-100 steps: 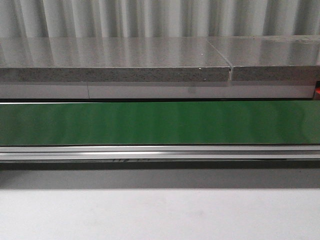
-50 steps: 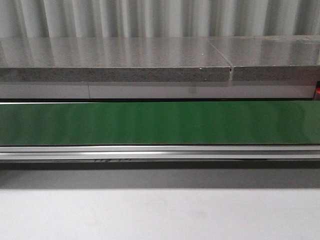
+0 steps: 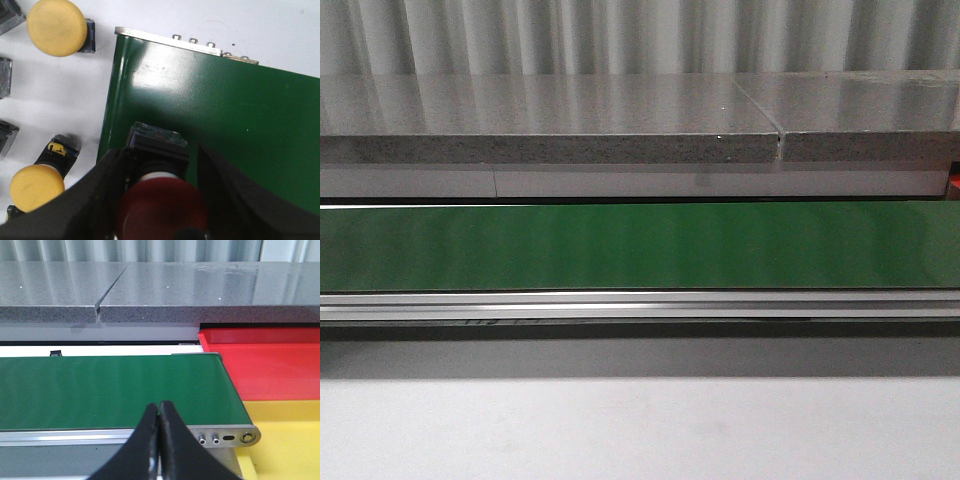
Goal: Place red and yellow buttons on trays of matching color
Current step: 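Close the left gripper around the red push button and lift it, then lower the red button onto the conveyor belt and open the left gripper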
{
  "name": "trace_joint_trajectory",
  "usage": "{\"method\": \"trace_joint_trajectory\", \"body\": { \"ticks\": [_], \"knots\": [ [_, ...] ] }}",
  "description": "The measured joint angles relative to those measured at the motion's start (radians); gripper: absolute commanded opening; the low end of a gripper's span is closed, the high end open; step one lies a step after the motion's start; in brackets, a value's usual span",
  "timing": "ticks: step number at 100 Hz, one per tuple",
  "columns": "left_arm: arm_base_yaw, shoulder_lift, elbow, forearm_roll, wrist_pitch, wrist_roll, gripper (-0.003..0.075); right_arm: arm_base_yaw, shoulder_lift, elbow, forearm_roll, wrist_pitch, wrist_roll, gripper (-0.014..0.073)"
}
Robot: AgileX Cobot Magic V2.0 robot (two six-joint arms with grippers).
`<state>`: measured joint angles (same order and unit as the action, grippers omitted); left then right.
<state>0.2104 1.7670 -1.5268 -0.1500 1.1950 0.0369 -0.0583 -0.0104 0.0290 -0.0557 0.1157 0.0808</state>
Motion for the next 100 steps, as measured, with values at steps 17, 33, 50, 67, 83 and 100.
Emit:
{"method": "trace_joint_trajectory", "body": {
  "ticks": [17, 33, 50, 67, 83, 100],
  "knots": [
    [0.000, 0.009, 0.000, 0.009, -0.012, 0.002, 0.0239, 0.000, 0.000, 0.000, 0.000, 0.000, 0.000, -0.0060],
    [0.000, 0.033, 0.000, 0.012, -0.005, 0.005, 0.0258, 0.000, 0.000, 0.000, 0.000, 0.000, 0.000, -0.0060],
    [0.000, 0.039, 0.000, 0.013, -0.004, 0.028, 0.0473, 0.000, 0.000, 0.000, 0.000, 0.000, 0.000, -0.0060],
    [0.000, 0.039, 0.000, -0.007, -0.010, 0.034, 0.0545, 0.000, 0.000, 0.000, 0.000, 0.000, 0.000, -0.0060],
    [0.000, 0.033, 0.000, -0.062, -0.067, 0.035, 0.0545, 0.000, 0.000, 0.000, 0.000, 0.000, 0.000, -0.0060],
    [0.000, -0.008, 0.000, -0.125, -0.162, 0.027, 0.0545, 0.000, 0.000, 0.000, 0.000, 0.000, 0.000, -0.0060]
  ]
}}
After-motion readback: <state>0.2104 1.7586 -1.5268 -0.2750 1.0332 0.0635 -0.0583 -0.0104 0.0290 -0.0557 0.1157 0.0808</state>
